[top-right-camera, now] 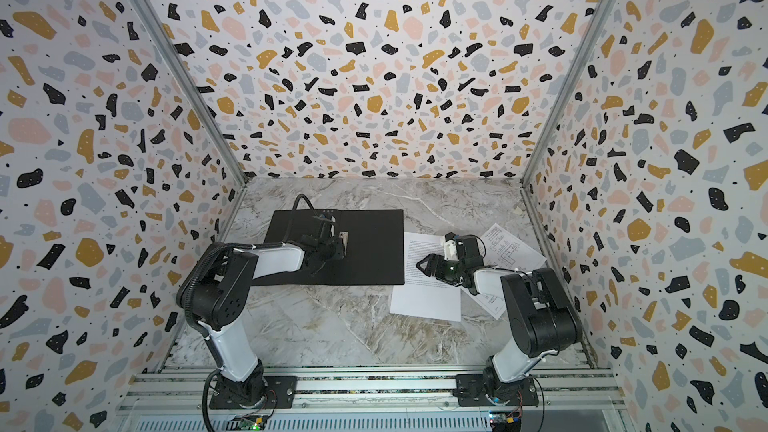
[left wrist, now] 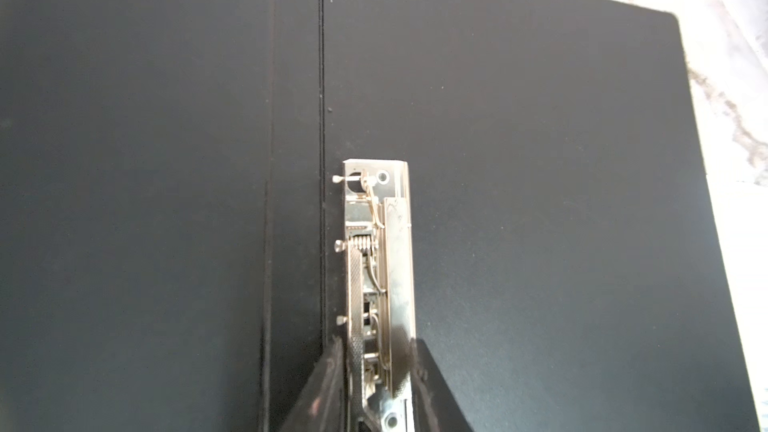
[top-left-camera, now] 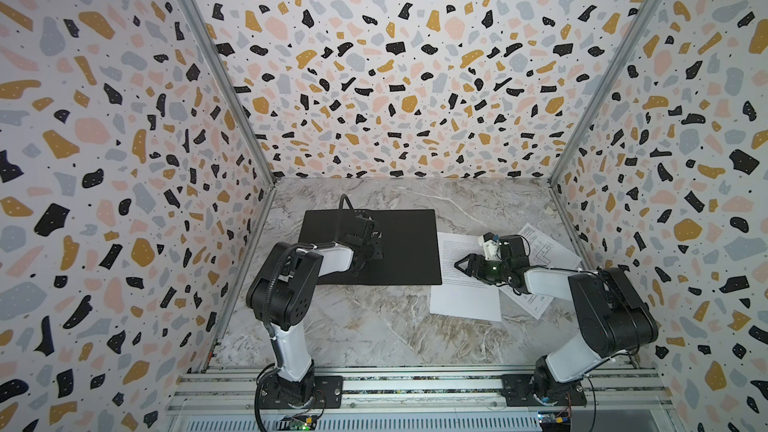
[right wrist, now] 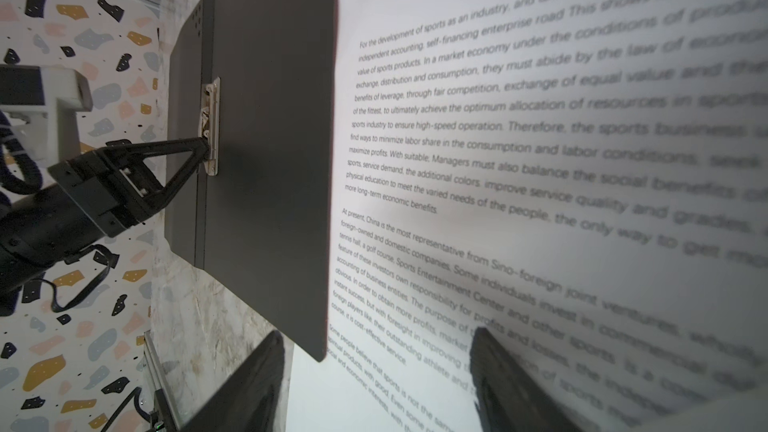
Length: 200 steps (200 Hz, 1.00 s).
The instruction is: Put the files into the folder
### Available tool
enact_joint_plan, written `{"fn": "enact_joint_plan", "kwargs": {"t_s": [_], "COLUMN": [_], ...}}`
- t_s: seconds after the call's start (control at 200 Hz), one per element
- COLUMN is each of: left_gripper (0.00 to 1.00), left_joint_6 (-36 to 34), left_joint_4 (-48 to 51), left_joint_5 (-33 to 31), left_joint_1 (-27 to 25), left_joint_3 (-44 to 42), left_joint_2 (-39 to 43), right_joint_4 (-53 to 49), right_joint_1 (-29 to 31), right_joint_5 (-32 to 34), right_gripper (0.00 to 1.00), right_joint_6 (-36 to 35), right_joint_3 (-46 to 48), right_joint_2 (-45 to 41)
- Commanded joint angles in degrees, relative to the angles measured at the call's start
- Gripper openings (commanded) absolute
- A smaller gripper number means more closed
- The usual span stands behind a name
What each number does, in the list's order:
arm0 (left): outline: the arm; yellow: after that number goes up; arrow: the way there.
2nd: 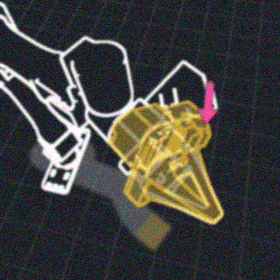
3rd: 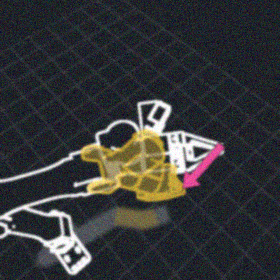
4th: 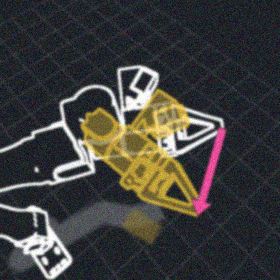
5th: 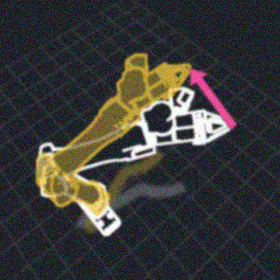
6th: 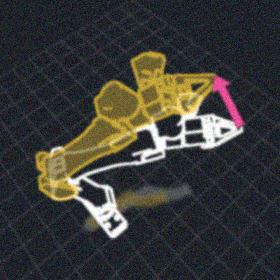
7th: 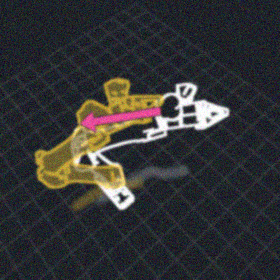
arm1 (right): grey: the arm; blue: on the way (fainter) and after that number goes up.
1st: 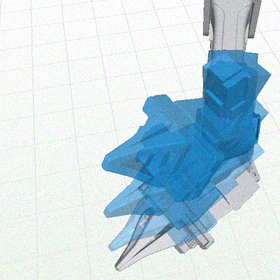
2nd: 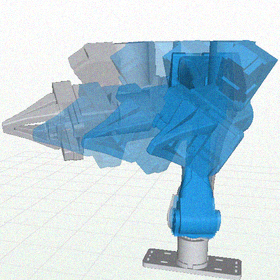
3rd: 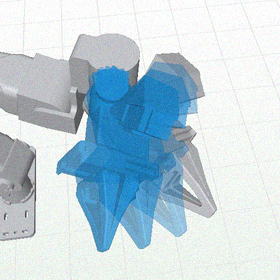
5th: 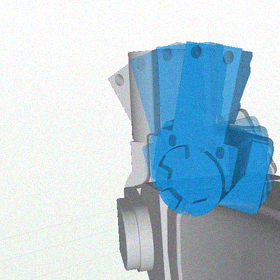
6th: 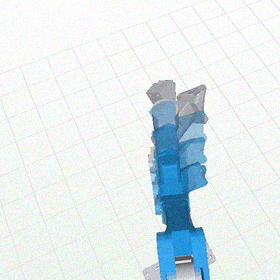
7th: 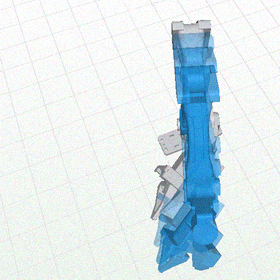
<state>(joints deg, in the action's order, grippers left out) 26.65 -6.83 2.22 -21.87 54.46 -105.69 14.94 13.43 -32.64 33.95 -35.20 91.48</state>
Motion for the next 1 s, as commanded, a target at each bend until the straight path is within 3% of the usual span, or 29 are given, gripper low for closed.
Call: {"fn": "enact_joint_plan", "kwargs": {"t_s": [0.0, 0.345, 0.996], "left_gripper": [0.28, 0.28, 0.31], "left_joint_6": [2.0, 7.7, 14.6], "left_joint_4": [-1.6, -6.8, -10.0], "left_joint_5": [3.2, 8.4, 6.0], "left_joint_1": [-0.1, -0.8, -5.0], "left_joint_3": [-1.5, -6.1, -12.1], "left_joint_2": [1.7, 4.0, 10.0], "right_joint_4": [-0.9, -0.8, -4.3], "right_joint_1": [-0.3, -1.1, -1.1], "right_joint_5": [0.6, 0.1, 1.2], "right_gripper": [0.71, 0.72, 0.72], "right_joint_6": [-1.3, -1.3, -2.5], "right_joint_3": [-0.8, -2.1, -6.7], "right_joint_2": [0.3, 2.0, 5.7]}}
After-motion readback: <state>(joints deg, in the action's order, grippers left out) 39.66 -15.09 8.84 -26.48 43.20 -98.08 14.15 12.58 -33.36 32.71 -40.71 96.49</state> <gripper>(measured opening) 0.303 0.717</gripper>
